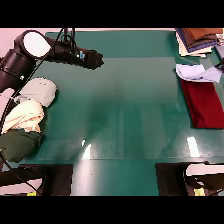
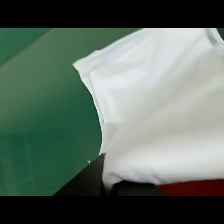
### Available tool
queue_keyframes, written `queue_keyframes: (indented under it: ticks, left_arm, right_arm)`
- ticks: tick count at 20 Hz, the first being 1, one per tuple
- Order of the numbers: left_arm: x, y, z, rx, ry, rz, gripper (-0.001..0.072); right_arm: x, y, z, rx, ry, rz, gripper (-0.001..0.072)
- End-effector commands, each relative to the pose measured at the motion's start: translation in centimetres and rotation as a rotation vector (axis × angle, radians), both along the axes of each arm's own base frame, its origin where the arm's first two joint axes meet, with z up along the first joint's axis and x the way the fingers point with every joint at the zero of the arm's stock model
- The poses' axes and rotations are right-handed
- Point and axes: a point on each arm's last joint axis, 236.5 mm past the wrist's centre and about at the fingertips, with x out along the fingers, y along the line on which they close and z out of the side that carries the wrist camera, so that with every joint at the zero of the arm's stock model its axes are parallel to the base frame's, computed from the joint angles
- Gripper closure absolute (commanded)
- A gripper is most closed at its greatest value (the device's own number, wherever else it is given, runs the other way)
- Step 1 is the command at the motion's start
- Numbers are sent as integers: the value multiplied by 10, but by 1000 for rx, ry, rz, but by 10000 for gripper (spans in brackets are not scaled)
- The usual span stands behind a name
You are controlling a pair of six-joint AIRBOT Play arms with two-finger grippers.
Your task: Fold the shirts.
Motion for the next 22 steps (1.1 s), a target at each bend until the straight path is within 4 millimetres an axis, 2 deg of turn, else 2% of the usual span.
queue_keyframes:
  ticks: [1,5,7,9,11,13,15,19,20,21,22]
  left_arm:
    - [0,-1,1,-16,11,10,682]
    - [0,-1,1,-15,12,9,682]
    - [0,-1,0,-14,12,8,682]
    - [0,-1,0,-13,13,8,682]
    - [0,-1,0,-12,14,7,682]
    - [-2,-1,-2,-7,22,3,682]
    - [-5,0,-5,3,35,-5,682]
    - [-8,0,-7,13,41,-15,682]
    - [-8,0,-7,13,41,-15,682]
    - [-8,0,-7,14,41,-16,682]
    - [-8,0,-7,14,41,-15,682]
  right_arm:
    - [2,-8,29,-22,-84,-33,697]
    - [-6,9,82,-112,-183,-1,697]
    - [-18,9,100,-133,-203,-7,698]
    - [-31,8,107,-138,-198,-10,698]
    - [-44,6,103,-128,-174,-15,697]
    - [-59,2,89,-134,-124,-29,698]
    - [-80,-2,66,-167,-44,-44,697]
    - [-128,8,15,-176,127,-63,693]
    - [-141,7,4,-177,177,-82,642]
    - [-156,5,-7,-194,225,-96,393]
    - [-167,3,-13,-202,252,-112,193]
